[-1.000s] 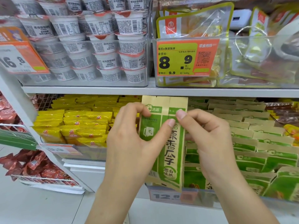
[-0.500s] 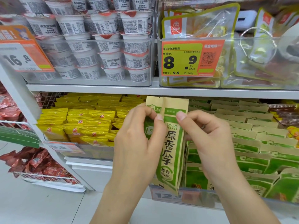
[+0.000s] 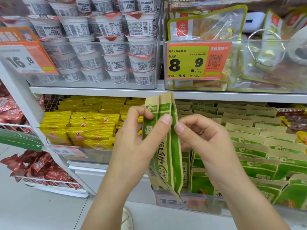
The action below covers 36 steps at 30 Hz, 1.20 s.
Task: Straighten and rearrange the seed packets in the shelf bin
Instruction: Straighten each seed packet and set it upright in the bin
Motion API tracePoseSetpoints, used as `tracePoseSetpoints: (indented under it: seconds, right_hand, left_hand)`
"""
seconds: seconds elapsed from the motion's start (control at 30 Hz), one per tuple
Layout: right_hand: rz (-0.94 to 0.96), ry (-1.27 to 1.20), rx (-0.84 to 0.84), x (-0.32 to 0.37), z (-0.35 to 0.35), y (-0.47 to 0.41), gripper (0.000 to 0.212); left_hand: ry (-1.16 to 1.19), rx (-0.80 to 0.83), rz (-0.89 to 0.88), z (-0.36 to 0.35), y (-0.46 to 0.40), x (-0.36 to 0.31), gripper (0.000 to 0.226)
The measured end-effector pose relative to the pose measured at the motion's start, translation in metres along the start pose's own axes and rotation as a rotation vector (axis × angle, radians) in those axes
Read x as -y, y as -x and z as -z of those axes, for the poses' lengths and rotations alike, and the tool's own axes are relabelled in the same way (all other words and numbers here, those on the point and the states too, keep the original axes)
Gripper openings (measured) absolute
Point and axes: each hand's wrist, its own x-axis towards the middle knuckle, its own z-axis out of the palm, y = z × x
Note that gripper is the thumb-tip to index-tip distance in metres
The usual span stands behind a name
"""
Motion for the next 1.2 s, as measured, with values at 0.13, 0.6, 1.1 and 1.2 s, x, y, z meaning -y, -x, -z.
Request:
tracePoseSetpoints:
  seconds: [0.13,0.6,1.1,1.2]
  right_hand:
    - [0.006,-0.037,0.001,-0.002,0.000,0.000,0.009]
    - [0.030,0.009,-0.013,-0.003,-0.003,0.001,0.013]
    - [-0.011,0.159,0.063,0.001,0.008,-0.001,0.023]
    - [-0.049,0.229,0.136,0.000,0.004,0.001,0.023]
  left_hand:
    - [0.065,0.060,0.020,0.000,0.001,0.000,0.047]
    - [0.015,0.047,-0.031,-0.003,0.000,0.002,0.045]
    - [-0.099,-0.035,0.098,0.010,-0.002,-0.002,0.067]
    - [0.053,-0.154,0.080,0.018,-0.007,-0.001,0.071]
